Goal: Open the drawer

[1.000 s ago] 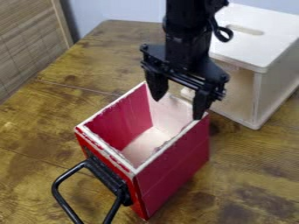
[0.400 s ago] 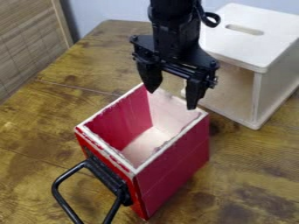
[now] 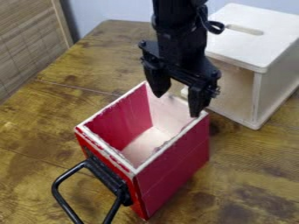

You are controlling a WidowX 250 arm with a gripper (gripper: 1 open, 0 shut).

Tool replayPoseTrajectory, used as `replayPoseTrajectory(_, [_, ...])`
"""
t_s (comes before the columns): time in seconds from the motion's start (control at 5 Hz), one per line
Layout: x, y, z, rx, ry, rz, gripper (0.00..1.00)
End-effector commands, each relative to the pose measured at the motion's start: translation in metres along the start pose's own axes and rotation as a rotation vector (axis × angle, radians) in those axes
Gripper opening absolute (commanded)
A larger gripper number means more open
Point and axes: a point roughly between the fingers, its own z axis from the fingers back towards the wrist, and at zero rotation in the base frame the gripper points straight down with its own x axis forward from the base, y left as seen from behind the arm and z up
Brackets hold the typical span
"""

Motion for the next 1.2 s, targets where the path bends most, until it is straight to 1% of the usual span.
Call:
replayPoseTrajectory(0.0, [-0.003,0.014,0.03,0.014,-0.058,0.059,1.0])
replayPoseTrajectory(0.4, [0.002,0.004,0.018,0.008,-0.052,0.046,1.0])
replayPoseTrajectory(0.6, [-0.005,0.0,0.017,0.008,-0.038,0.062,1.0])
replayPoseTrajectory(0.8, [-0.008,-0.001,0.021,0.013,-0.041,0.073,1.0])
replayPoseTrajectory(1.0, [-0.006,0.004,0.024,0.026,-0.05,0.095,1.0])
